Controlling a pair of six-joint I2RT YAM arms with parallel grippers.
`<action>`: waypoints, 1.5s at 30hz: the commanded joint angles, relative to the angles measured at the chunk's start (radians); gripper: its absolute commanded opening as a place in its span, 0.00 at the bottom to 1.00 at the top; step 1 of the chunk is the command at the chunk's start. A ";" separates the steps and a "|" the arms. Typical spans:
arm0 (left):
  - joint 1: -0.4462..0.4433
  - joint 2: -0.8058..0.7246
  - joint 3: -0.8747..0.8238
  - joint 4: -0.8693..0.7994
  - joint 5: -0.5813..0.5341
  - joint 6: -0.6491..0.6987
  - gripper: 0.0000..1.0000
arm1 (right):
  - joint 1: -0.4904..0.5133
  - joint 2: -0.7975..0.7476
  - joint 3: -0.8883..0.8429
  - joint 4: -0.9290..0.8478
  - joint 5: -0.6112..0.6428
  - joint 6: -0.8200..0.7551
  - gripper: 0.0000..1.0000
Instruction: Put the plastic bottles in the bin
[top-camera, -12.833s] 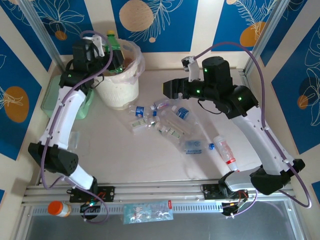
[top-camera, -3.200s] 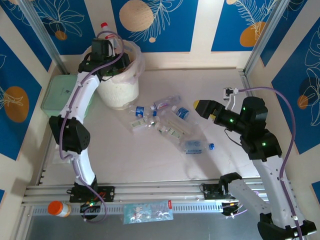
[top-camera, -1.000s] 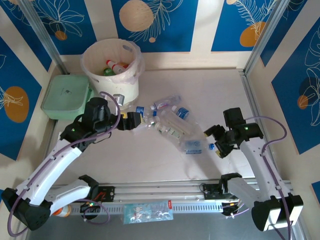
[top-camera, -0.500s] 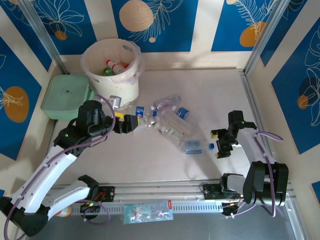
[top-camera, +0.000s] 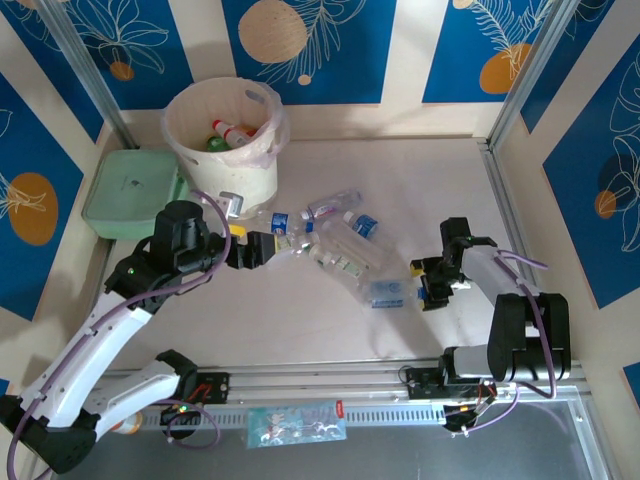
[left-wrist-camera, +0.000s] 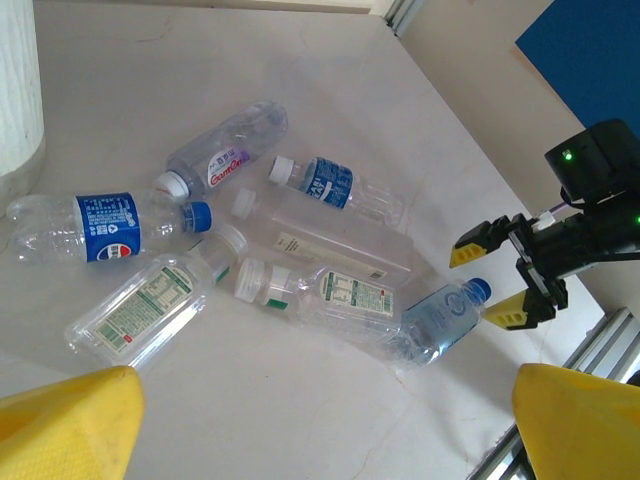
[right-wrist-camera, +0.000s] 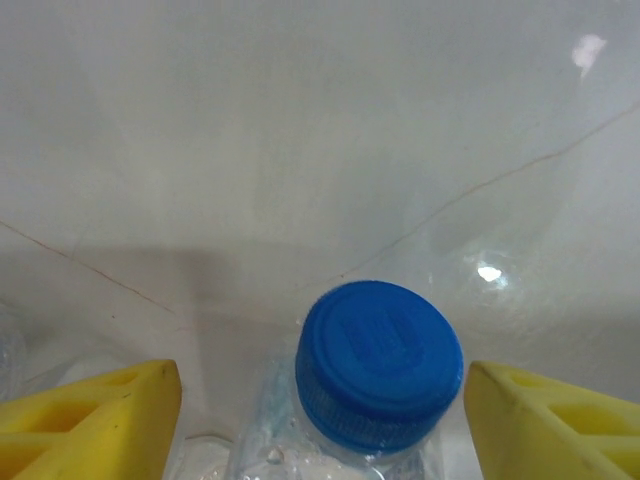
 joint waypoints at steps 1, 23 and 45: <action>-0.004 0.001 0.029 -0.017 -0.011 0.019 0.94 | -0.003 0.013 -0.020 0.017 -0.005 0.002 0.73; -0.004 0.032 0.038 0.005 0.059 0.007 0.94 | -0.090 -0.043 -0.039 0.017 -0.032 -0.076 0.25; -0.080 0.225 0.189 -0.081 0.233 0.033 0.96 | 0.182 -0.322 0.393 0.093 -0.205 -0.524 0.10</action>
